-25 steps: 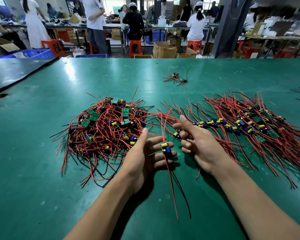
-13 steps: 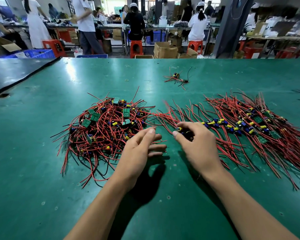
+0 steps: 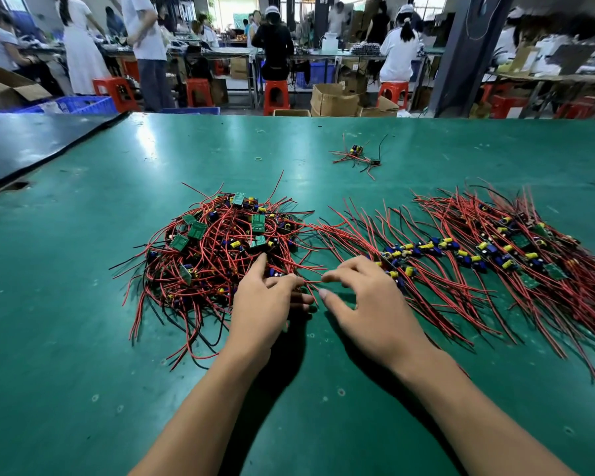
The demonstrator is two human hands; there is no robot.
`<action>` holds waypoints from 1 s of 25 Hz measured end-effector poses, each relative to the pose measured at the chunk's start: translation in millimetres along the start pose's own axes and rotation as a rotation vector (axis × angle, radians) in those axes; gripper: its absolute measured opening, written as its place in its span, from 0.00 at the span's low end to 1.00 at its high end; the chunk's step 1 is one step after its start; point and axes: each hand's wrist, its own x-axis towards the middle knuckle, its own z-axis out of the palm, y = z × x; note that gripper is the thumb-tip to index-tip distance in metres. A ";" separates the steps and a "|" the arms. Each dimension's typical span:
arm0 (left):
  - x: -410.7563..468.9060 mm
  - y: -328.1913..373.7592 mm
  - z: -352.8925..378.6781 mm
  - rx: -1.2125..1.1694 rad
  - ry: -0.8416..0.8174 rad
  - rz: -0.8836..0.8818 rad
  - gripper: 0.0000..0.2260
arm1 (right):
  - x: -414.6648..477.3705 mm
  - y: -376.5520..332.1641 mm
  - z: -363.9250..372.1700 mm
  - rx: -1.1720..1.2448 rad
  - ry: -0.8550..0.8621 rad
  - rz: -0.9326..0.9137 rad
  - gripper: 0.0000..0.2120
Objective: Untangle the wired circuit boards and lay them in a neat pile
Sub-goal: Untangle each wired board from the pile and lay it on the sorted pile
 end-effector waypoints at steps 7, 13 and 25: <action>6.7 -7.5 -5.0 0.301 -0.007 0.067 0.13 | 2.9 11.0 0.4 -0.020 -0.032 0.136 0.14; 6.9 -12.3 -4.3 0.535 0.013 0.196 0.06 | 5.9 1.4 6.3 0.080 -0.066 0.057 0.26; -10.3 -22.8 5.2 0.611 0.092 0.410 0.05 | 12.4 -9.5 -3.6 0.309 0.076 0.237 0.05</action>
